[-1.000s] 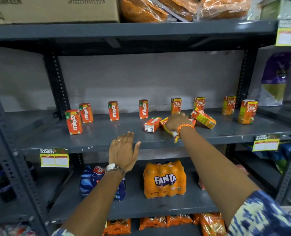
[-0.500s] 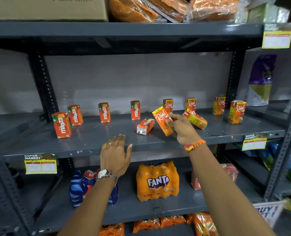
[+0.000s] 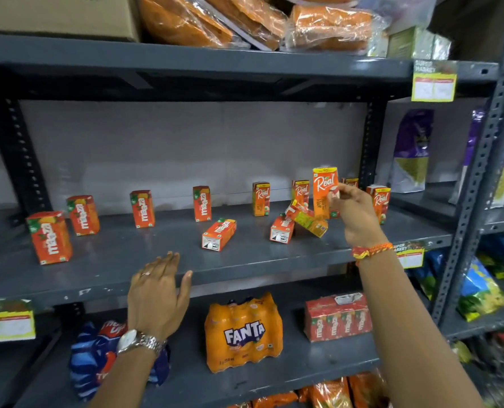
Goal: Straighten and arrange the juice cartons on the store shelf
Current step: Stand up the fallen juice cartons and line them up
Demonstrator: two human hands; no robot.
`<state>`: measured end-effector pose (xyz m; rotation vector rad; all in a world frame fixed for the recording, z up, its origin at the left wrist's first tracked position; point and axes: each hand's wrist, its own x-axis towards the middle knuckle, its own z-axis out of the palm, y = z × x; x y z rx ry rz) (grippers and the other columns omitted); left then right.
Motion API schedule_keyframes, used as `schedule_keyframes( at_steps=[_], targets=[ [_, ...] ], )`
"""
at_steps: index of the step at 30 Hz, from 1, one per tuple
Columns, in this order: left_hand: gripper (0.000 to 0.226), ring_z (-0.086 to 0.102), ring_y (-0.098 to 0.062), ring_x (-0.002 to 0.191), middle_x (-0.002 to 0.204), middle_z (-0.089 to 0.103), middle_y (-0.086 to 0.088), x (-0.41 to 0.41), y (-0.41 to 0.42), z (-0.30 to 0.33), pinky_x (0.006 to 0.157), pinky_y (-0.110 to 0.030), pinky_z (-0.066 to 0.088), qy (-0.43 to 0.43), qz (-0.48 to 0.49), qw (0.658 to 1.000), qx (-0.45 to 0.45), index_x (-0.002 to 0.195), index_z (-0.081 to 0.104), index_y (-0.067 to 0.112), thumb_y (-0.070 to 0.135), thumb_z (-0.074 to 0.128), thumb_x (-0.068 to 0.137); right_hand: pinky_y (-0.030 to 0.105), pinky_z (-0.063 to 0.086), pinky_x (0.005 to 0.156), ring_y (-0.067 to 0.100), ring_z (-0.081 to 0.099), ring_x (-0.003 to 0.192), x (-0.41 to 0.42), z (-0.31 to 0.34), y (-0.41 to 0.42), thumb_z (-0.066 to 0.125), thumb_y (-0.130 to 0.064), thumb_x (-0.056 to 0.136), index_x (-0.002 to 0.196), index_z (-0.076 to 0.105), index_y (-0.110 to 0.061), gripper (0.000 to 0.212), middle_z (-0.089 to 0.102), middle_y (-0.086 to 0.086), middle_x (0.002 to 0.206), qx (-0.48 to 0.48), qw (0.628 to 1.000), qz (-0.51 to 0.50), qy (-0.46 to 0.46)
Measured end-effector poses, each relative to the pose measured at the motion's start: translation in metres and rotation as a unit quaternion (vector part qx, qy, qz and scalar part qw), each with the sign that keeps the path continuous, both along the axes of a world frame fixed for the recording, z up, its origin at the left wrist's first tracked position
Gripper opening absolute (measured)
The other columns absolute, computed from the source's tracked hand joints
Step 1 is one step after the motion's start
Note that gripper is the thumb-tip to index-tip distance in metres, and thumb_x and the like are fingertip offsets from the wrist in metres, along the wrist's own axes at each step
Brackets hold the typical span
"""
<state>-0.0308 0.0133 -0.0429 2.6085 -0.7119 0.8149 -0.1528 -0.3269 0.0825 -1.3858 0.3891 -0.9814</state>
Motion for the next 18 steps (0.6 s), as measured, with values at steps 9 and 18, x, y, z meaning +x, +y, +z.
schedule_keyframes(
  at_steps=[9,18],
  targets=[
    [0.067,0.066,-0.036,0.117,0.131,0.067,-0.016,0.003,-0.003,-0.002,0.097,-0.053,0.050,-0.024,0.010,1.000,-0.007,0.130,0.065,0.005,0.051,0.033,0.093,0.023,0.046,0.064,0.022,0.060,0.095,0.047,-0.029,-0.093,0.061,0.008,0.088,0.112,0.059,-0.003,0.026,0.064,0.012,0.103,-0.012,0.986,-0.106,0.131],
    [0.065,0.065,-0.035,0.118,0.132,0.067,-0.013,0.002,-0.008,-0.003,0.098,-0.054,0.048,-0.026,0.028,0.999,-0.020,0.132,0.064,0.008,0.051,0.034,0.094,0.036,0.050,0.088,0.030,0.064,0.111,0.062,-0.052,-0.111,0.059,-0.005,0.093,0.125,0.059,-0.008,0.032,0.069,0.012,0.119,-0.090,0.967,-0.096,0.216]
  ],
)
